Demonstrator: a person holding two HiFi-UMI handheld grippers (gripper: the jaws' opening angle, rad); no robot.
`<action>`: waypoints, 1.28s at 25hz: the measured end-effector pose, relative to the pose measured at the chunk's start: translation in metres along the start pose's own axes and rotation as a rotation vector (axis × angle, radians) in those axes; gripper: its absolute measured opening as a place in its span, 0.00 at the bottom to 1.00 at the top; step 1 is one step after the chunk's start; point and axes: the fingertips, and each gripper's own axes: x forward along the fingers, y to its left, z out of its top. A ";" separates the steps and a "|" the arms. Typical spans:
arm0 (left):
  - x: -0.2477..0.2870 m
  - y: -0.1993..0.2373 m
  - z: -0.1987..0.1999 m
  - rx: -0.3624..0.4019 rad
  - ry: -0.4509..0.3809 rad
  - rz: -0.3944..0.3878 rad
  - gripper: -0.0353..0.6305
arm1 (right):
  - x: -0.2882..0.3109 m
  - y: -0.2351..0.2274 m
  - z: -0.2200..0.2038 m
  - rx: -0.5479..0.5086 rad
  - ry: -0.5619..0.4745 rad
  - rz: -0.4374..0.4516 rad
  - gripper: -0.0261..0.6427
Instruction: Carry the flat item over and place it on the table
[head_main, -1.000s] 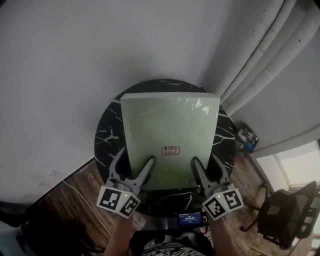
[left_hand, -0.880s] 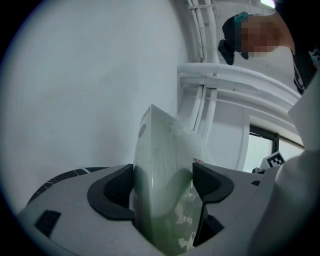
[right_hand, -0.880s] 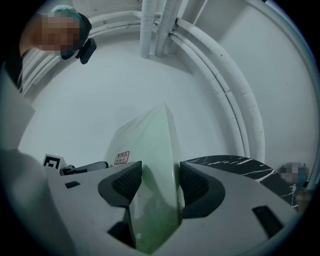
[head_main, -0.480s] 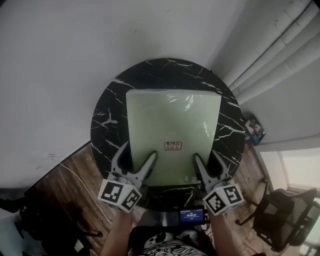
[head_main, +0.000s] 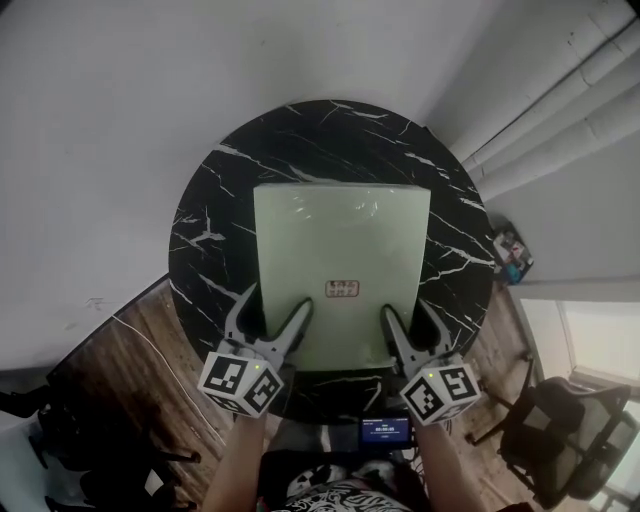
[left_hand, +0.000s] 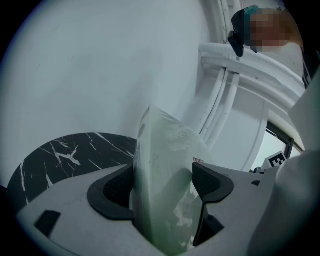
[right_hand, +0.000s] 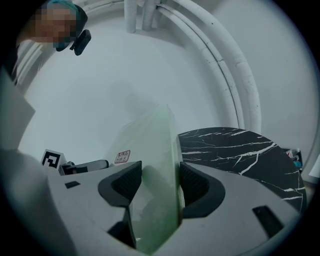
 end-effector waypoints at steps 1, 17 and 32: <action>0.003 0.000 -0.004 -0.005 0.009 0.000 0.62 | 0.001 -0.004 -0.002 0.001 0.010 -0.001 0.37; 0.039 0.026 -0.062 -0.081 0.174 0.091 0.62 | 0.032 -0.047 -0.049 0.084 0.183 -0.026 0.37; 0.059 0.045 -0.084 -0.085 0.337 0.205 0.62 | 0.056 -0.061 -0.067 0.087 0.317 -0.081 0.37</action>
